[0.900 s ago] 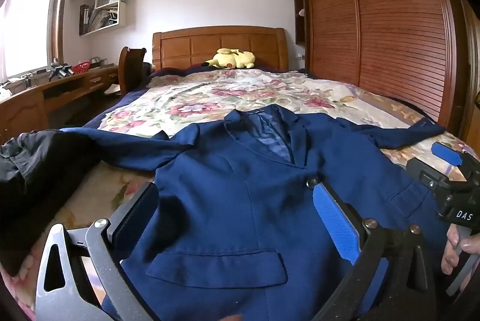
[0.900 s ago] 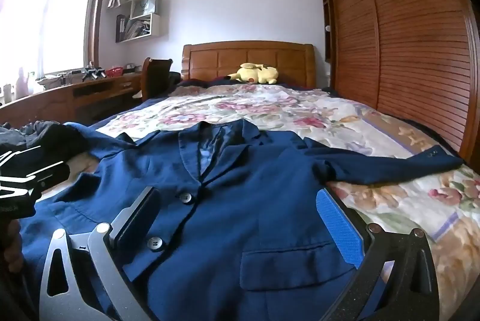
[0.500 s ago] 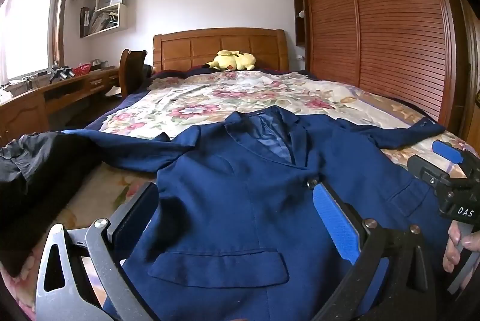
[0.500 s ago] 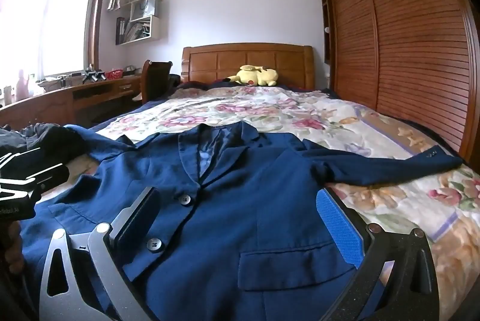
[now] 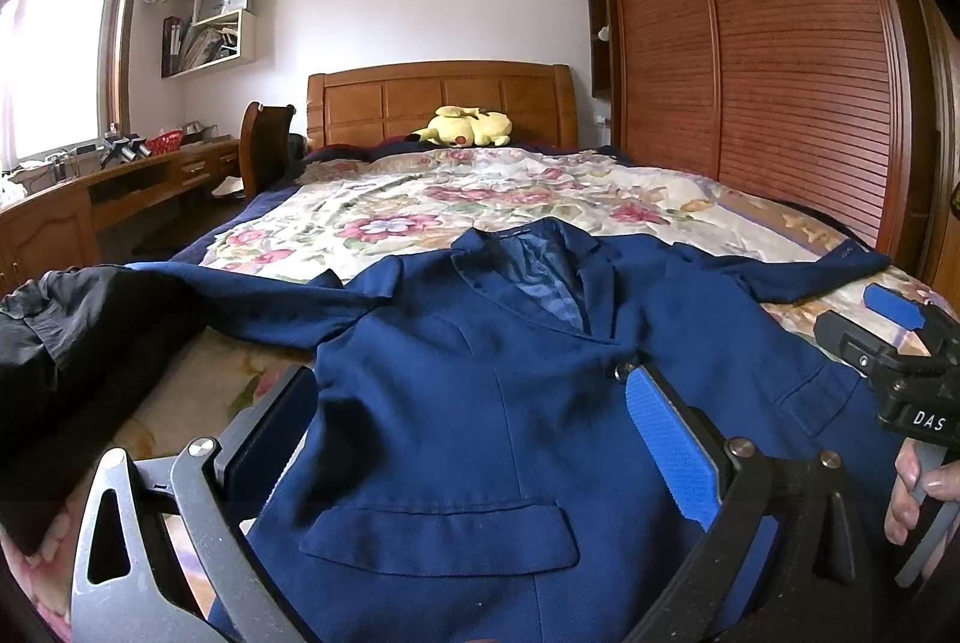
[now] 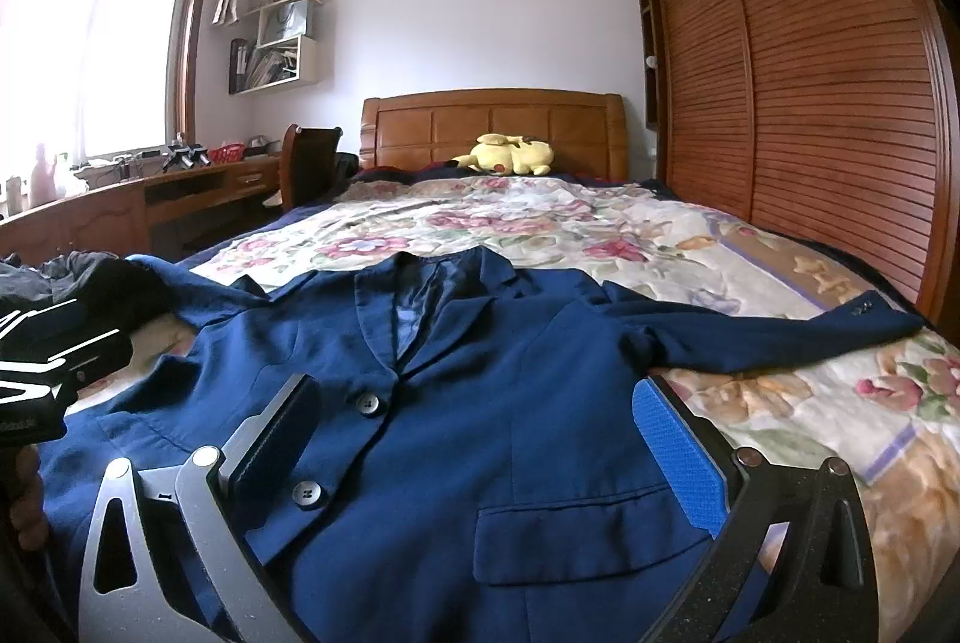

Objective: Fold large clothes

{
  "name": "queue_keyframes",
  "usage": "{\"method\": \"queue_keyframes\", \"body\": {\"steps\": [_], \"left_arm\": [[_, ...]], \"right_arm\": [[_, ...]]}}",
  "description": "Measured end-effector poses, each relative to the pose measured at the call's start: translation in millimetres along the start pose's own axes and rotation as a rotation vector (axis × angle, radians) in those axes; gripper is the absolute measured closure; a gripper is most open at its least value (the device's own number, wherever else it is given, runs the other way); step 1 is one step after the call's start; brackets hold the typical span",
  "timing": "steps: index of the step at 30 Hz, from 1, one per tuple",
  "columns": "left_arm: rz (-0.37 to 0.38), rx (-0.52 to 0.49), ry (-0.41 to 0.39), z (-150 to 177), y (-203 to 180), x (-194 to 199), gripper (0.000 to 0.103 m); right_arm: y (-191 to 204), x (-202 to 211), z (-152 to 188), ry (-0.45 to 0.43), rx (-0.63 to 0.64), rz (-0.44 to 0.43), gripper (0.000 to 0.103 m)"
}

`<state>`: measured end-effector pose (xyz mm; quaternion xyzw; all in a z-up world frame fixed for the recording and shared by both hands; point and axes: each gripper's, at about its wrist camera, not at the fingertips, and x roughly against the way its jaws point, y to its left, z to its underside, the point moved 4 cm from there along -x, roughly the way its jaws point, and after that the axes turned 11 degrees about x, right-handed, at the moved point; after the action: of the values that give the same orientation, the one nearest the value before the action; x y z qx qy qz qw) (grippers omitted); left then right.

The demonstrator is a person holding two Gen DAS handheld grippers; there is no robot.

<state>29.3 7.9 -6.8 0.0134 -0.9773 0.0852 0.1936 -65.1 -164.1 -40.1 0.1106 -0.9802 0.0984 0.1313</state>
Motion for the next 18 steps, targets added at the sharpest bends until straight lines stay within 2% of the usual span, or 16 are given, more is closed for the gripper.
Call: {"method": "queue_keyframes", "body": {"steps": [18], "left_arm": [[0.0, 0.0, -0.008, -0.5, 1.3, 2.3, 0.0]], "right_arm": [[-0.6, 1.3, 0.7, -0.001, 0.001, 0.005, 0.0]]}}
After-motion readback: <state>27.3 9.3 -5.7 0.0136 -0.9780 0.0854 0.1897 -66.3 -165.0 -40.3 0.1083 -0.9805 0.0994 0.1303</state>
